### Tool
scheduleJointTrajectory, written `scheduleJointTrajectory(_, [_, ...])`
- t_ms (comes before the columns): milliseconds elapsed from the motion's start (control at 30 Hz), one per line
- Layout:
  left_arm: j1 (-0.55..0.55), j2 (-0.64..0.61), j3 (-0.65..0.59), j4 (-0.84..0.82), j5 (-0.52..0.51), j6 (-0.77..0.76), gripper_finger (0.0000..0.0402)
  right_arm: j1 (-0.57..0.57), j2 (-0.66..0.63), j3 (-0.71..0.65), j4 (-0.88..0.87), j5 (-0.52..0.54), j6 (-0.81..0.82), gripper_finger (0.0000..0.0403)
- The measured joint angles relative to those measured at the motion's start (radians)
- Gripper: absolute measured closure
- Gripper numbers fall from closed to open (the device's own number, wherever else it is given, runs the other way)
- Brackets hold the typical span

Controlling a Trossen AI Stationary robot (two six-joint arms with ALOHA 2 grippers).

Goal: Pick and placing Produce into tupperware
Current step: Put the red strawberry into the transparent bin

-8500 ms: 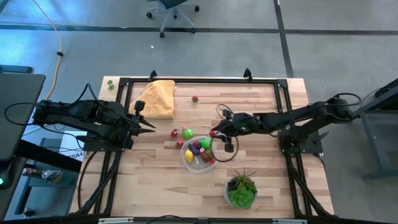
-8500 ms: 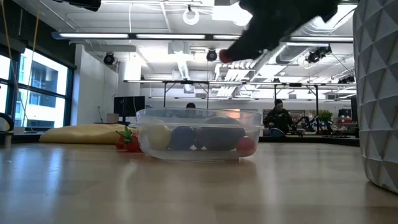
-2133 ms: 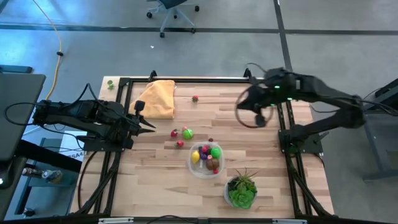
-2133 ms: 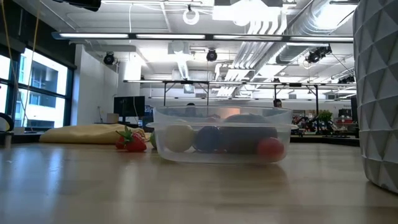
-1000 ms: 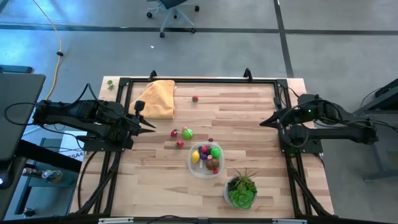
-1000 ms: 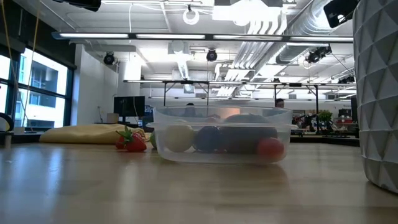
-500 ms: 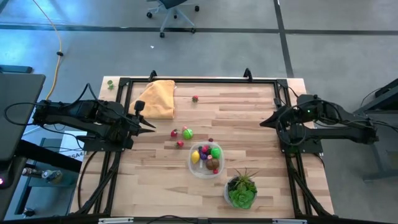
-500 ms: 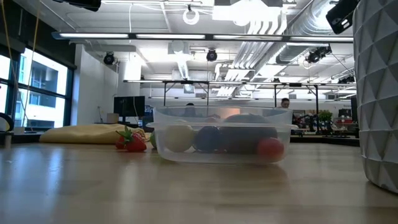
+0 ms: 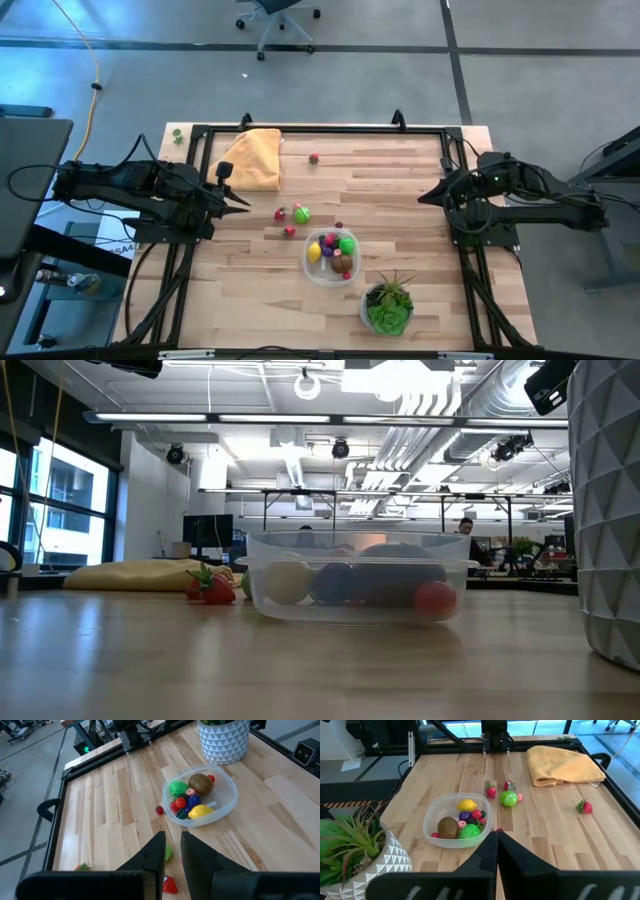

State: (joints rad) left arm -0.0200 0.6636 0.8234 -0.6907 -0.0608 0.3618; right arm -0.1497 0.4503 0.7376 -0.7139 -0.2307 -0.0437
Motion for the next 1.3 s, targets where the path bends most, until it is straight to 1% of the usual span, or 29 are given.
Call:
scheduleJointTrajectory(367, [0.0, 0.0, 0.0, 0.003, 0.0, 0.0, 0.035, 0.0, 0.0, 0.0, 0.0, 0.002, 0.002, 0.0402])
scheduleJointTrajectory(600, [0.0, 0.002, 0.0, 0.07, 0.033, -0.003, 0.035, 0.0, 0.0, 0.0, 0.0, 0.002, 0.0, 0.0402])
scheduleJointTrajectory(867, [0.0, 0.013, 0.0, 0.166, 0.026, -0.097, 0.035, 0.0, 0.0, 0.0, 0.0, 0.0, 0.001, 0.0402])
scheduleJointTrajectory(1033, [0.0, 0.031, 0.0, 0.225, 0.025, -0.108, 0.035, 0.0, 0.0, 0.0, 0.0, -0.001, 0.0, 0.0402])
scheduleJointTrajectory(1200, [0.0, 0.052, 0.0, 0.231, 0.022, -0.106, 0.035, 0.0, 0.0, 0.0, 0.0, -0.001, 0.0, 0.0402])
scheduleJointTrajectory(1300, [0.0, 0.066, 0.0, 0.23, 0.0, -0.106, 0.035, 0.0, 0.0, 0.0, 0.0, -0.001, 0.001, 0.0402])
